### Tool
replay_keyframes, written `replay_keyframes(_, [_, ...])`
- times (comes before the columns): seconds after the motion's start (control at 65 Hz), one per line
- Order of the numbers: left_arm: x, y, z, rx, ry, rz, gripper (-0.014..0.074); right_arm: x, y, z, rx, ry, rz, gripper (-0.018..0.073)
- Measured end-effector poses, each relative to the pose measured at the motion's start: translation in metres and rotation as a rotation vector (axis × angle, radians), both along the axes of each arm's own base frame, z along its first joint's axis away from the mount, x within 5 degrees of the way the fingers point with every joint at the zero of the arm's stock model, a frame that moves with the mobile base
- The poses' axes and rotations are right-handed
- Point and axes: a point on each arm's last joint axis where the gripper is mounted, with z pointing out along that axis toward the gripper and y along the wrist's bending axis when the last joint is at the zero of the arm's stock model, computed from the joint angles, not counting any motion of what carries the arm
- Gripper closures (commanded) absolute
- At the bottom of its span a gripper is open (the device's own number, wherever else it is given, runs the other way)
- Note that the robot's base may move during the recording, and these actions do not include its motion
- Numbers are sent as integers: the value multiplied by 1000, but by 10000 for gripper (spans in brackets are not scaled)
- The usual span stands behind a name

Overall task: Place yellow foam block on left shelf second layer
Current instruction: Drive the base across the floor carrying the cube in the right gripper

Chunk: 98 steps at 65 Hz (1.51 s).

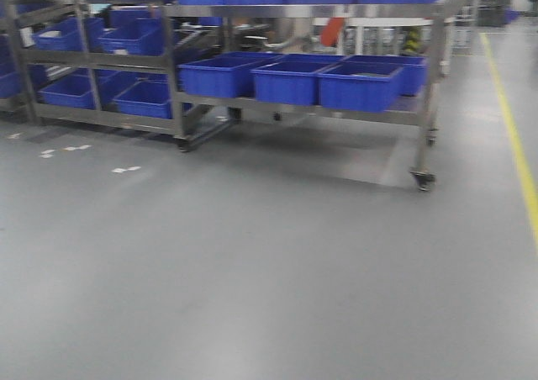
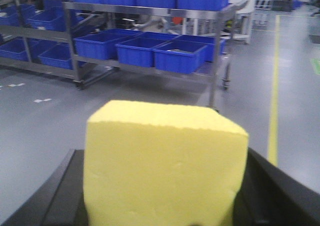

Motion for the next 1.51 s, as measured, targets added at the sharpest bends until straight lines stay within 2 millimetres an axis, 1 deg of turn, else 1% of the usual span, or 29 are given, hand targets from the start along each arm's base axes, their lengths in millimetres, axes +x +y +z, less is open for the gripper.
replay_keyframes(1.507, [0,0,0,0,0,0,460,0,0,0,-2,0,-1,239])
